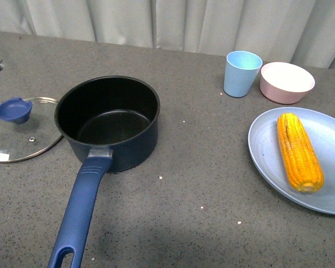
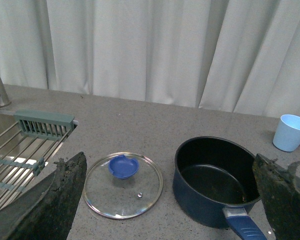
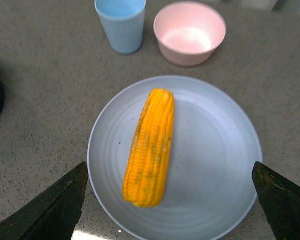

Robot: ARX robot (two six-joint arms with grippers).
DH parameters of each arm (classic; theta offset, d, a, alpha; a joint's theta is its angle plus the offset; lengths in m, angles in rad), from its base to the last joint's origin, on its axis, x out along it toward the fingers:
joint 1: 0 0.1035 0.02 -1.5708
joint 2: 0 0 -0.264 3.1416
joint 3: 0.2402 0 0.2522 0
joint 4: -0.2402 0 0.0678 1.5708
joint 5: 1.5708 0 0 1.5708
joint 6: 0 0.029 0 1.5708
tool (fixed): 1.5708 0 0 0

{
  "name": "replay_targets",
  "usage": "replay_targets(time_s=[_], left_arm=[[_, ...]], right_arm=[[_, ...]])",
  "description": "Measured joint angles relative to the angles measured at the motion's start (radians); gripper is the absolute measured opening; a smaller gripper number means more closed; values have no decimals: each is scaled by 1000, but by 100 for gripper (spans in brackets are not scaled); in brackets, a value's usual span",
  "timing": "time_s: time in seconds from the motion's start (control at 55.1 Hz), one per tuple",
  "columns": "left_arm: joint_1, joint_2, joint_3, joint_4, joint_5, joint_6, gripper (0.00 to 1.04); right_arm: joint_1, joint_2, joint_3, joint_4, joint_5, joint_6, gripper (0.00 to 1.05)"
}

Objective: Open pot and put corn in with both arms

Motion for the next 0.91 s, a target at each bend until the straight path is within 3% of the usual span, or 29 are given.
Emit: replay_targets(time_s=[0.254, 0.907], left_arm=[[0, 0, 0, 0, 0, 0, 98], [0, 0, 0, 0, 0, 0, 98]], right_arm=[[63, 352, 216, -65, 108, 89, 96], [98, 677, 415, -175, 174, 232, 96]])
